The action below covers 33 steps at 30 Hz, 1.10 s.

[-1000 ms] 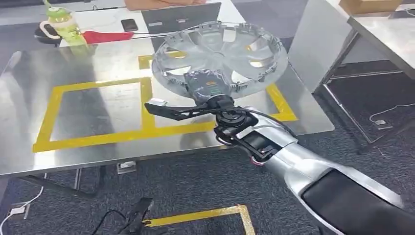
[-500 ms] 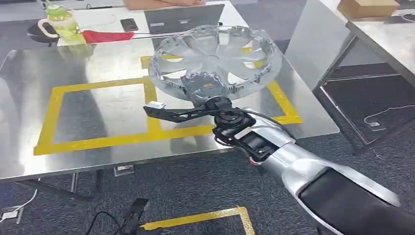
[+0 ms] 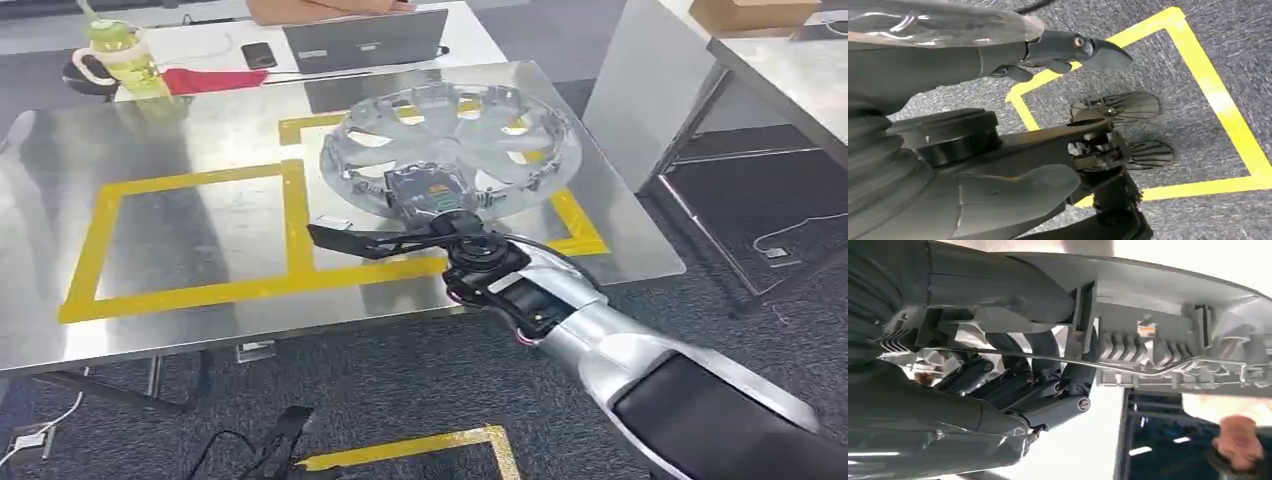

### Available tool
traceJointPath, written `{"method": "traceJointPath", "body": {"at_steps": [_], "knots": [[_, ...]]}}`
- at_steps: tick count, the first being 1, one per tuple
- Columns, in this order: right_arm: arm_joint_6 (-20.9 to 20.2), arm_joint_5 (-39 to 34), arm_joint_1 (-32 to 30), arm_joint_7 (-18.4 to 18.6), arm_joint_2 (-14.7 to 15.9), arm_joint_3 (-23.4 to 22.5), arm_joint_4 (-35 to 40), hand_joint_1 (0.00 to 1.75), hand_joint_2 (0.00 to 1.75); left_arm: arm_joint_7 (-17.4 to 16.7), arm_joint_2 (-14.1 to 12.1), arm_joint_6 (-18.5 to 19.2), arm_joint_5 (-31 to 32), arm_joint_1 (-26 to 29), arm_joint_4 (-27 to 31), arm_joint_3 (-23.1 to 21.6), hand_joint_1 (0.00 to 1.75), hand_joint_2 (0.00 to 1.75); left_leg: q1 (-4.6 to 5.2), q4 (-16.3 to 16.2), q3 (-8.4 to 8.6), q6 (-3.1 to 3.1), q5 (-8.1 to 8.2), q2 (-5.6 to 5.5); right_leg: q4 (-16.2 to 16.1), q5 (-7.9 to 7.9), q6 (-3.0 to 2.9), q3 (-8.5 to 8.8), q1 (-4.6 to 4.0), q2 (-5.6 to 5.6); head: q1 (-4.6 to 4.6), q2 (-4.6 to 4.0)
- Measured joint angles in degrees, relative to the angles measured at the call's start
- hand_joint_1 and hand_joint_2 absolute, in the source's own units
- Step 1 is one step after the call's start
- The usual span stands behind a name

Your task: Take the parts from the cabinet and place them on the table.

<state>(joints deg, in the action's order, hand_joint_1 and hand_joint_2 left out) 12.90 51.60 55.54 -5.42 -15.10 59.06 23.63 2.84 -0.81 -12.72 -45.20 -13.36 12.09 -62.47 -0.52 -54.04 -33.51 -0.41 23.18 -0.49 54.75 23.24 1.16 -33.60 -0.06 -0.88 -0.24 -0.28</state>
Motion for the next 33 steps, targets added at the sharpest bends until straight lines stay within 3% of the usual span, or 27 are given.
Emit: {"method": "traceJointPath", "body": {"at_steps": [8,33], "knots": [[0.0,0.0,-0.2,-0.1,0.0,-0.1,-0.5,1.75,1.75,0.0,0.0,0.0,0.0,0.0,0.0,0.0,0.00,1.75,0.00,0.4,0.05,-0.58,-0.11,0.03,0.0,0.06,-0.40,-0.11,-0.04,-0.01,-0.37,0.00],[2.2,-0.6,-0.7,-1.5,0.0,-1.1,-0.9,1.75,1.75,1.1,0.0,0.5,0.0,0.0,0.0,0.0,0.00,1.75,0.17,0.2,0.03,-0.58,-0.09,0.00,0.0,0.03,-0.38,0.01,0.14,0.04,-0.22,0.00]]}}
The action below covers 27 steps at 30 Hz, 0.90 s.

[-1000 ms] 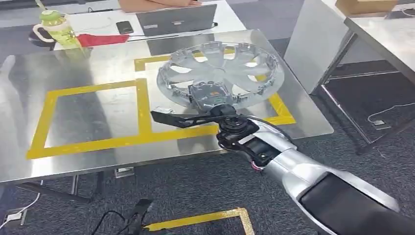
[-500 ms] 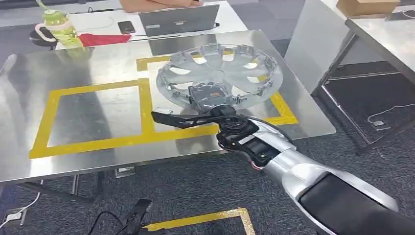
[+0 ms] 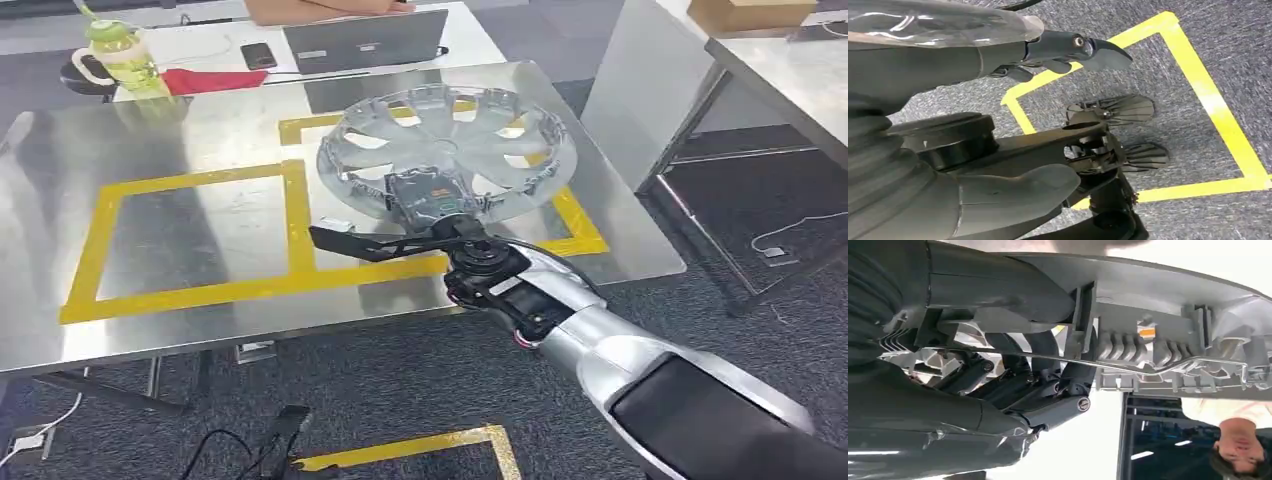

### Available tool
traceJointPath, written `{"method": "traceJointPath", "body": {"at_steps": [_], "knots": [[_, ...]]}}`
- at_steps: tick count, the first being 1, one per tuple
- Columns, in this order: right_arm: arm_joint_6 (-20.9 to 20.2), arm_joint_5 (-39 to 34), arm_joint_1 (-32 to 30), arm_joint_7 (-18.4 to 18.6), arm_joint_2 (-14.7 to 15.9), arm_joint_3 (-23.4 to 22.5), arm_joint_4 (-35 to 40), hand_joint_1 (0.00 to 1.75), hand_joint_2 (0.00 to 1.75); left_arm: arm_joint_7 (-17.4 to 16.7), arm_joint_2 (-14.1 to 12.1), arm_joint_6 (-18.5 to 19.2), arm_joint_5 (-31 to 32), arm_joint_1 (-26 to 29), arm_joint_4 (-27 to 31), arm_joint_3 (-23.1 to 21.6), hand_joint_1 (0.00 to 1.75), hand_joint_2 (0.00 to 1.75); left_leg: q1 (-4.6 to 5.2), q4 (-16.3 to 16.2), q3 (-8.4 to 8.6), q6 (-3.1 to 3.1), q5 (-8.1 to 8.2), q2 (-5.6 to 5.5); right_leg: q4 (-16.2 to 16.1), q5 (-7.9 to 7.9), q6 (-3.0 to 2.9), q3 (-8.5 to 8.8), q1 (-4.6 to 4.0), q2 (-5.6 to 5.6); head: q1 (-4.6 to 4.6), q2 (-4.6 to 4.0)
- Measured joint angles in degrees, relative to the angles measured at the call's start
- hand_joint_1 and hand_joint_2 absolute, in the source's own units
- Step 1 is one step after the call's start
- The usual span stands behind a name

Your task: Take the parts from the cabinet and place them on the table.

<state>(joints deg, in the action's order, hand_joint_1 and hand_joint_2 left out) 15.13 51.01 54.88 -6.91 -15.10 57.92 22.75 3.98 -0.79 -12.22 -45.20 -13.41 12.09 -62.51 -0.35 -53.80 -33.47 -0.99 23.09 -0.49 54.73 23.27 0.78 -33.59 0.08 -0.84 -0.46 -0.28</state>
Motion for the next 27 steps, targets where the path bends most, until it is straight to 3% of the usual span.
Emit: {"method": "traceJointPath", "body": {"at_steps": [27], "knots": [[5.9,-4.2,-0.2,-2.4,-1.5,-4.6,0.0,1.75,1.75,0.6,0.2,0.0,0.2,0.0,0.0,-0.1,0.00,1.75,0.00,0.0,0.00,0.00,0.00,-0.01,0.0,0.00,0.00,0.01,0.00,0.01,0.02,0.00]]}}
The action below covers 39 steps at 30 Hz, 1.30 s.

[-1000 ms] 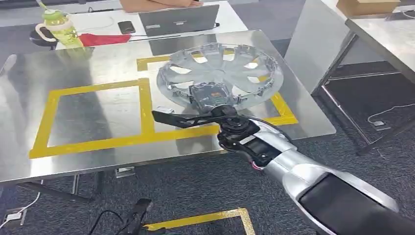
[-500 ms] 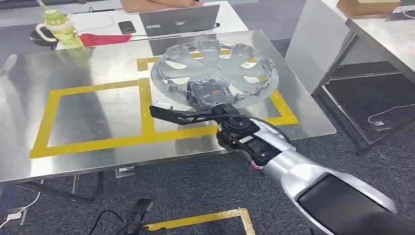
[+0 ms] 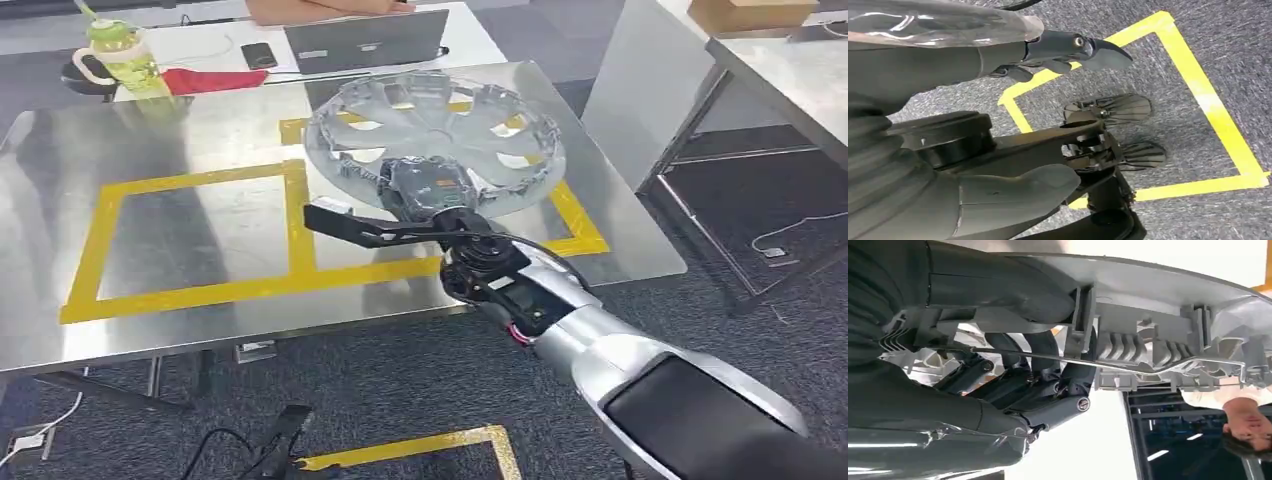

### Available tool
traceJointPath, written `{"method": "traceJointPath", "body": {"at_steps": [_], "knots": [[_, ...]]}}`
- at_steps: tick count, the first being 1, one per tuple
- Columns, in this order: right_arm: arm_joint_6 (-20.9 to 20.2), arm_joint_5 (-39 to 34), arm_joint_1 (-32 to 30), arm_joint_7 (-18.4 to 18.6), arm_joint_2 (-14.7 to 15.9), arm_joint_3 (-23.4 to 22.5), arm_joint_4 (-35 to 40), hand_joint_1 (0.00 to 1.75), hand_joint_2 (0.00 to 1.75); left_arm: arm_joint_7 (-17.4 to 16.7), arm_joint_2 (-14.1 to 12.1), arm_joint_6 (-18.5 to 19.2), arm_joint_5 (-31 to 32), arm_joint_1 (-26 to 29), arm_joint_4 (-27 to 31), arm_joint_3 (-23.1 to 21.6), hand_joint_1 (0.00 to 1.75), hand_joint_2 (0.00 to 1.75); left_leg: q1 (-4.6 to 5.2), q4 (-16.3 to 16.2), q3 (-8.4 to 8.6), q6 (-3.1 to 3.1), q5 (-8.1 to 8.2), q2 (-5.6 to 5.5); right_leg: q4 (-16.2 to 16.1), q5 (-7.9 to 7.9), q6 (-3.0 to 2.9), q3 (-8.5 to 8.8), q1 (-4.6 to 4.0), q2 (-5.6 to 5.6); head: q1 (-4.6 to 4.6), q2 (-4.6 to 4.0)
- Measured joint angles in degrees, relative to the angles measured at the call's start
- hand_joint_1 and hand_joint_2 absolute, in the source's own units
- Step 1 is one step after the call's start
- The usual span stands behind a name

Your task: Take the parts from the cabinet and place them on the table.

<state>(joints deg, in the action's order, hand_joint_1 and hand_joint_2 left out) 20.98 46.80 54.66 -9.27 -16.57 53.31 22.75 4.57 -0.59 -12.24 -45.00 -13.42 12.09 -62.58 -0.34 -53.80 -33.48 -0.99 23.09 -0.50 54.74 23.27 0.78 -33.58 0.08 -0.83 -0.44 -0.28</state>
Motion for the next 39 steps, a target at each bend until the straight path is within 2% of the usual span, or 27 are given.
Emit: {"method": "traceJointPath", "body": {"at_steps": [24,29,33,39], "knots": [[0.1,0.4,-0.2,0.4,-0.1,-0.9,-0.5,1.75,1.75,1.0,0.1,-0.5,0.4,-0.7,0.0,-0.3,0.00,1.75,0.00,0.0,0.00,0.00,0.00,0.01,0.0,0.00,0.00,-0.02,0.00,-0.01,0.02,0.00],[0.0,0.8,-0.2,0.5,-0.1,-0.9,-0.5,1.75,1.75,3.3,0.1,-1.3,0.2,-1.0,0.0,-0.3,0.00,1.75,0.00,0.0,0.00,0.00,0.00,0.00,0.0,0.00,0.00,-0.02,0.00,0.00,-0.02,0.00],[-0.1,0.9,-0.3,0.5,-0.1,-0.9,-0.5,1.75,1.75,5.8,0.1,-1.0,-2.5,-1.4,0.0,-0.3,0.00,1.75,0.00,0.0,0.00,0.00,0.00,0.01,0.0,0.00,0.00,-0.02,0.00,-0.01,0.00,0.00],[-0.2,0.9,-0.6,0.4,-0.1,-0.9,-0.5,1.75,1.75,9.3,0.0,-4.5,-5.0,-1.5,0.0,0.3,0.00,1.75,0.00,0.0,0.00,0.00,0.00,0.01,0.0,0.00,0.00,-0.02,0.00,-0.01,0.00,0.00]]}}
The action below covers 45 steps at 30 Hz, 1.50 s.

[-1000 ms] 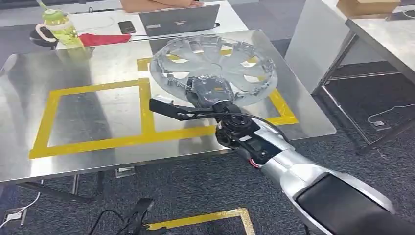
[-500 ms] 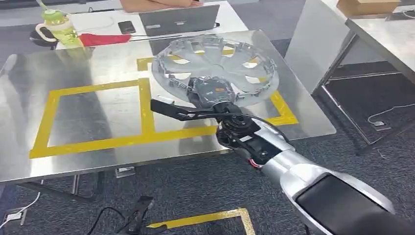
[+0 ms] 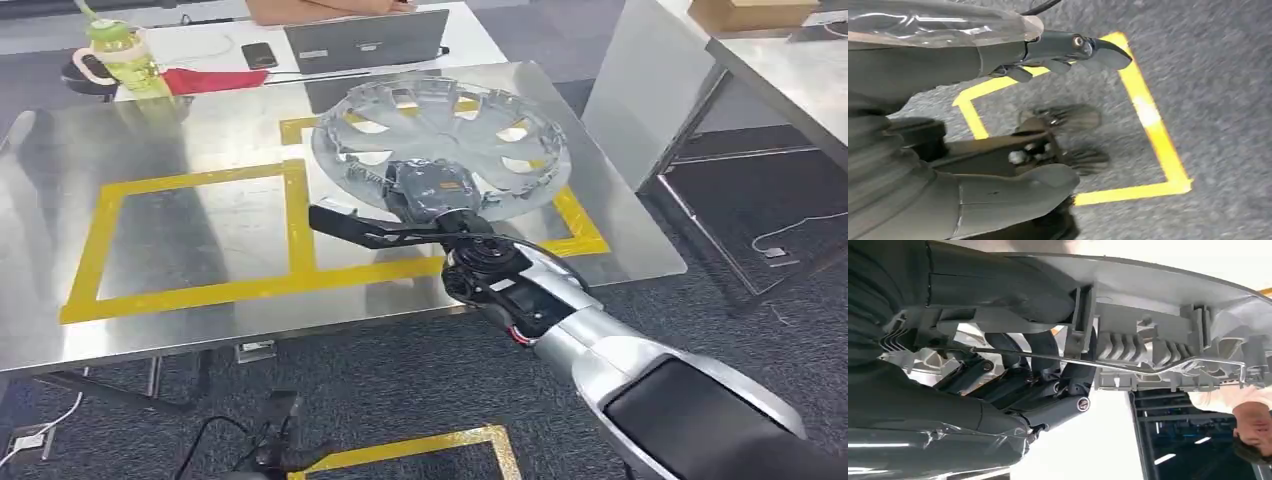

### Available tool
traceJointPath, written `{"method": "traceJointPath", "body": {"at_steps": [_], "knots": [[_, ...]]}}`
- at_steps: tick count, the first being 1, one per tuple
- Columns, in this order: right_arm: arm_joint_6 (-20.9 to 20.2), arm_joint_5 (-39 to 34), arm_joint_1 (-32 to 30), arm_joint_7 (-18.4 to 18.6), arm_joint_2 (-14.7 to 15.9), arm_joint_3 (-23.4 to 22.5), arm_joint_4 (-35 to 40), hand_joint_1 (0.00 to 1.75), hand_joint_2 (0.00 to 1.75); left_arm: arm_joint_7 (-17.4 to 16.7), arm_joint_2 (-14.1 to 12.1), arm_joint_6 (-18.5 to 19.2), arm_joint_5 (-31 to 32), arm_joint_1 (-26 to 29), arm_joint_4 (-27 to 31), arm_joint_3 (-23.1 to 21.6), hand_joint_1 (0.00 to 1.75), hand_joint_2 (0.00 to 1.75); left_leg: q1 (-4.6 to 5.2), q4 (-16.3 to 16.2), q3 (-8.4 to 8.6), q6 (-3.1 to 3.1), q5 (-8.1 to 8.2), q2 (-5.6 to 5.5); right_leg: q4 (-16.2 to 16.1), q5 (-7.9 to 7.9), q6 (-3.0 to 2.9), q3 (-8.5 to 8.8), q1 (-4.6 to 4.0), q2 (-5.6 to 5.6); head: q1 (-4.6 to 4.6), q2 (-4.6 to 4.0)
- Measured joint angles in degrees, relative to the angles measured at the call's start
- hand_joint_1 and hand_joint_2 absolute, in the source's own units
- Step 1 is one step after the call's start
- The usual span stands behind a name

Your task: Take the parts from the cabinet and place them on the table.

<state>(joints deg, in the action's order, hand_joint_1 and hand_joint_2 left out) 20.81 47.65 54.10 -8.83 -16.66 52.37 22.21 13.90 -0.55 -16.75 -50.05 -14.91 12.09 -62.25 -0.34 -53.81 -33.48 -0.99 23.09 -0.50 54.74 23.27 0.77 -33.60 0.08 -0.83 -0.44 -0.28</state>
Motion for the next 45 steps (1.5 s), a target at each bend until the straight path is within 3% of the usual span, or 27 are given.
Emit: {"method": "traceJointPath", "body": {"at_steps": [3,16,24,28,29,33,34,41,45], "knots": [[0.0,0.0,-0.1,-0.1,0.0,0.0,0.0,1.75,1.75,-0.1,0.0,-2.7,-0.4,0.0,0.0,0.5,0.00,1.75,0.00,0.0,0.00,0.00,0.00,0.00,0.0,0.00,0.00,-0.01,0.00,0.00,0.02,0.00],[0.0,0.1,-0.2,-0.1,0.0,0.0,0.0,1.75,1.75,-0.6,-0.3,-3.2,-0.5,0.1,0.0,1.4,0.00,1.75,0.00,0.0,0.00,0.00,0.00,0.00,0.0,0.00,0.00,0.01,0.00,0.00,0.07,0.00],[-0.1,0.2,-0.2,0.1,0.0,0.0,0.0,1.75,1.75,-1.1,-0.3,-9.7,0.5,0.1,0.0,1.4,0.00,1.75,0.00,0.0,0.00,0.00,0.00,0.00,0.0,0.00,0.00,0.00,0.00,0.00,-0.02,0.00],[-0.1,0.2,-0.2,0.1,0.0,0.0,0.0,1.75,1.75,-1.8,-0.2,-10.0,1.3,0.1,0.0,1.4,0.00,1.75,0.00,0.0,0.00,0.00,0.00,0.00,0.0,0.00,0.00,-0.01,0.00,0.00,0.00,0.00],[-0.1,0.2,-0.3,0.0,0.0,0.0,0.0,0.00,0.00,-1.9,-0.2,-9.7,1.3,0.1,0.0,1.4,0.00,1.75,0.00,0.0,0.00,0.00,0.00,0.00,0.0,0.00,0.00,0.00,0.00,0.00,0.02,0.00],[-0.2,0.2,-0.1,-0.3,0.0,0.0,0.1,0.00,0.00,-2.0,-0.1,-9.1,1.2,0.1,0.0,1.4,0.00,1.75,0.00,0.0,0.01,0.00,0.00,0.00,0.0,0.00,0.00,0.02,0.00,0.00,0.00,0.00],[-0.2,0.2,-0.1,-0.4,0.0,0.0,0.1,0.00,0.00,-2.0,-0.1,-9.0,1.1,0.1,0.0,1.4,0.00,0.00,0.00,0.0,0.01,0.00,0.00,0.00,0.0,0.00,0.00,0.03,0.00,0.01,0.00,0.00],[-0.2,0.0,-0.1,-0.4,0.0,0.0,0.1,0.00,0.00,-2.9,-0.1,-7.2,0.3,0.2,0.0,1.4,0.00,0.00,0.00,0.0,0.03,0.00,0.00,0.00,0.0,-0.01,-0.01,0.07,0.00,0.01,0.02,0.00],[-0.4,0.0,-0.1,-0.8,-0.1,0.0,0.1,0.00,0.00,-6.8,-0.1,-2.2,0.2,0.2,0.0,1.4,0.00,0.00,0.00,0.0,0.04,0.00,0.00,0.00,0.0,-0.01,-0.01,0.09,0.00,0.01,0.00,0.00]]}}
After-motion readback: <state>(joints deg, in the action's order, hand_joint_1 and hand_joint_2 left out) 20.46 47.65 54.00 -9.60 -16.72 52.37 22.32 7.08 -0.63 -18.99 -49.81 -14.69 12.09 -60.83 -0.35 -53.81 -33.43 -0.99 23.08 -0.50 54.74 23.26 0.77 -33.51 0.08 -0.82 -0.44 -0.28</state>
